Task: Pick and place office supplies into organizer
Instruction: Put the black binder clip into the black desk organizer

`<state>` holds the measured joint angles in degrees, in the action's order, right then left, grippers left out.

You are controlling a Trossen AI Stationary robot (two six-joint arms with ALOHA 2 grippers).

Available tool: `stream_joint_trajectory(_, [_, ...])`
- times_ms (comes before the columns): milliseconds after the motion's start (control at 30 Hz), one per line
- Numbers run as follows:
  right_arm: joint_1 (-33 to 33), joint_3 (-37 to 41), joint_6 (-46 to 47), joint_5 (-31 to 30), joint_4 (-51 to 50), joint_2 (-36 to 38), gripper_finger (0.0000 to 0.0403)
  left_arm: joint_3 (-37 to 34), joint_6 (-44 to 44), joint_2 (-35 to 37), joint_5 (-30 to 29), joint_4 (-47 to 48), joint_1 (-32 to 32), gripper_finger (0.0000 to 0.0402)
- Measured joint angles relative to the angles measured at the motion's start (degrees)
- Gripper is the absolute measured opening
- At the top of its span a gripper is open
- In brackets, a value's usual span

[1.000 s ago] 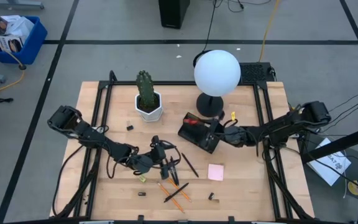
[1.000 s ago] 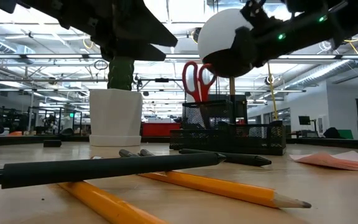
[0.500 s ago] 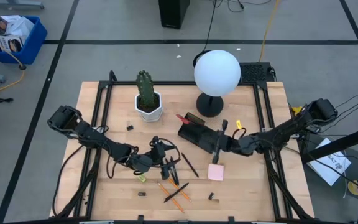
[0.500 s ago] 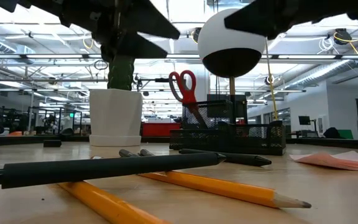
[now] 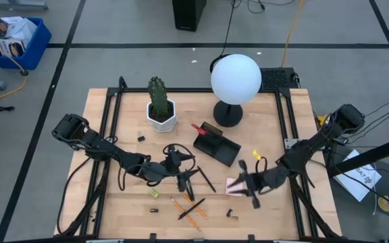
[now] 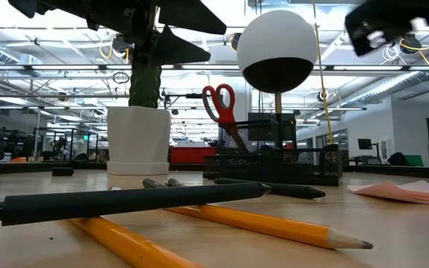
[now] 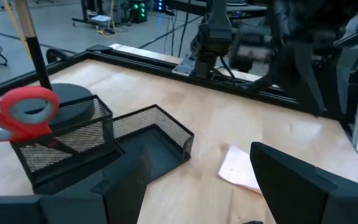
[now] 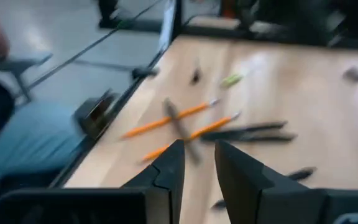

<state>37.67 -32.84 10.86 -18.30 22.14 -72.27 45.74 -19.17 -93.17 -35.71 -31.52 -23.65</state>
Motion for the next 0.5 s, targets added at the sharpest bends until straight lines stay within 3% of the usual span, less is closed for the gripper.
stream_joint_trajectory(200, [4.9,0.0,3.0,1.9,-0.5,-2.7,0.0092,0.0,-3.3,0.0,0.1,0.1,0.1,0.0285])
stream_joint_trajectory(500, [9.5,0.0,3.5,3.5,1.1,-11.4,0.0171,0.0,-10.5,0.0,1.8,0.3,0.1,0.0285])
